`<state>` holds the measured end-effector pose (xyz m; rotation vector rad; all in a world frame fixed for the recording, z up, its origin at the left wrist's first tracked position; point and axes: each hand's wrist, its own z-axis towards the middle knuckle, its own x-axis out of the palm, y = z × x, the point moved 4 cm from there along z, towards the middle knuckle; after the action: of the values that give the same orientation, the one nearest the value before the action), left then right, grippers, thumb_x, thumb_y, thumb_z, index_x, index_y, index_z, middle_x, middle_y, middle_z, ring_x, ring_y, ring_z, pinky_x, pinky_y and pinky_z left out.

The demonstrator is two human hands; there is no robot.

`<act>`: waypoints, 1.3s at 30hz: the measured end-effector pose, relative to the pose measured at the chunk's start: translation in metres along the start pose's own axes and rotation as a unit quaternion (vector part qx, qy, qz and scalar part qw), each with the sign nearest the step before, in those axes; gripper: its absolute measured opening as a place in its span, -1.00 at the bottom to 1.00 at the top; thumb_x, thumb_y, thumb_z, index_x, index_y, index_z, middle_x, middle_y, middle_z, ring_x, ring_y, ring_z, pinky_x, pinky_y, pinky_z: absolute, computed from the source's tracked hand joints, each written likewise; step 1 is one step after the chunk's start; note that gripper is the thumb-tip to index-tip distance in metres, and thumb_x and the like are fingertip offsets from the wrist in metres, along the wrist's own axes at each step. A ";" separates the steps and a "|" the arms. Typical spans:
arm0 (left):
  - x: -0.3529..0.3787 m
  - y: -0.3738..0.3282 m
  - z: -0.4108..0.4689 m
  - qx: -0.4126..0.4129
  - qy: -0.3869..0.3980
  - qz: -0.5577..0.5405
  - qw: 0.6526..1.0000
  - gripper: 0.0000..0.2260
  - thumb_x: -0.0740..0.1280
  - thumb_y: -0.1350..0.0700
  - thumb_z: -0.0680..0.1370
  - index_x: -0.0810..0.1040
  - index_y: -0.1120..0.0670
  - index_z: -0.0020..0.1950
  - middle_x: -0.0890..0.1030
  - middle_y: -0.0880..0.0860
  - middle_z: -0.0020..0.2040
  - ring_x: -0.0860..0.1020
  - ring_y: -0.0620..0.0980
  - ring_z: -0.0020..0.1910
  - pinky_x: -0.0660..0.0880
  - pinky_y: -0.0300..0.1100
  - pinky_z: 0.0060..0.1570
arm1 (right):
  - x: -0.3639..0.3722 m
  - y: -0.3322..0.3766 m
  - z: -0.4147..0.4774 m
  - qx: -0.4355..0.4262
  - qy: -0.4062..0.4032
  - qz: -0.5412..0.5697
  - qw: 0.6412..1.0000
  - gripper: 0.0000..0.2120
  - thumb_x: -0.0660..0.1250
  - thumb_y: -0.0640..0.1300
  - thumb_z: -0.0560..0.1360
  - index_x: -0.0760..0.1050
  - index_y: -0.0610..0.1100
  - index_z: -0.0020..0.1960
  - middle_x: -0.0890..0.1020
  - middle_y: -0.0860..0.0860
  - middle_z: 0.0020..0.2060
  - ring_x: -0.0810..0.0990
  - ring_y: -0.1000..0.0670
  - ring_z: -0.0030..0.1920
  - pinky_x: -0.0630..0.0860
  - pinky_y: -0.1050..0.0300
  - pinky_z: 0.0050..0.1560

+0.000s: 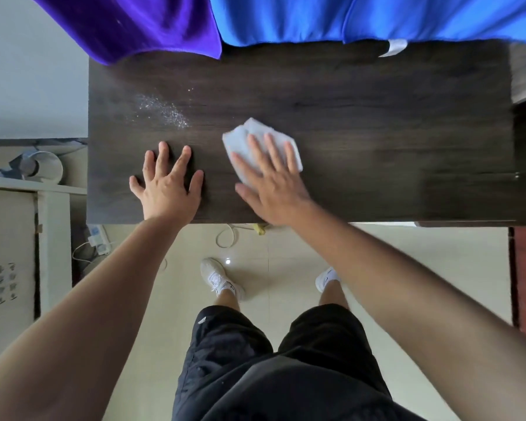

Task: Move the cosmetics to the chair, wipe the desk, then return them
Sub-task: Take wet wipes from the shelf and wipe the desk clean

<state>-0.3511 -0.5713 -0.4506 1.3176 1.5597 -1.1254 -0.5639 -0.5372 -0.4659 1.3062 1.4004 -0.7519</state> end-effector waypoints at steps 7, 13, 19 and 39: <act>-0.006 0.004 -0.001 0.038 -0.024 0.003 0.999 -0.55 0.10 -0.19 0.63 0.29 -0.14 0.51 0.18 0.06 0.58 0.09 0.14 0.53 0.08 0.28 0.39 | 0.003 -0.050 -0.048 -0.016 0.034 -0.040 0.999 -0.35 -0.27 0.38 0.59 -0.21 0.18 0.62 -0.23 -0.01 0.62 -0.32 -0.12 0.60 -0.28 -0.20 0.56; -0.013 0.048 0.023 -0.009 -0.029 0.003 1.000 -0.47 0.05 -0.29 0.60 0.16 -0.17 0.54 0.03 0.06 0.61 -0.03 0.18 0.57 -0.03 0.36 0.43 | -0.030 -0.106 0.051 0.208 0.034 0.003 0.978 -0.07 -0.33 0.66 0.33 -0.37 0.23 0.56 -0.35 -0.04 0.59 -0.38 -0.23 0.57 -0.36 -0.31 0.47; -0.007 0.087 0.034 -0.074 -0.007 -0.022 0.997 -0.39 -0.07 -0.46 0.52 -0.03 -0.32 0.54 -0.10 -0.09 0.62 -0.14 0.07 0.59 -0.08 0.42 0.40 | -0.040 -0.010 0.134 0.117 -0.002 0.010 0.993 -0.21 -0.19 0.46 0.50 -0.18 0.12 0.63 -0.23 -0.04 0.62 -0.29 -0.24 0.59 -0.32 -0.35 0.49; 0.001 0.090 0.034 -0.076 -0.028 -0.059 0.995 -0.43 -0.12 -0.48 0.52 -0.08 -0.40 0.51 -0.17 -0.14 0.61 -0.23 0.01 0.58 -0.20 0.35 0.41 | -0.051 0.056 0.189 0.006 0.001 -0.011 1.000 -0.41 -0.20 0.24 0.64 -0.14 0.13 0.64 -0.13 -0.05 0.64 -0.16 -0.22 0.61 -0.28 -0.24 0.55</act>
<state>-0.2618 -0.5979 -0.4738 1.0971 1.6653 -1.0827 -0.4673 -0.7159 -0.4582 1.3035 1.4149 -0.7757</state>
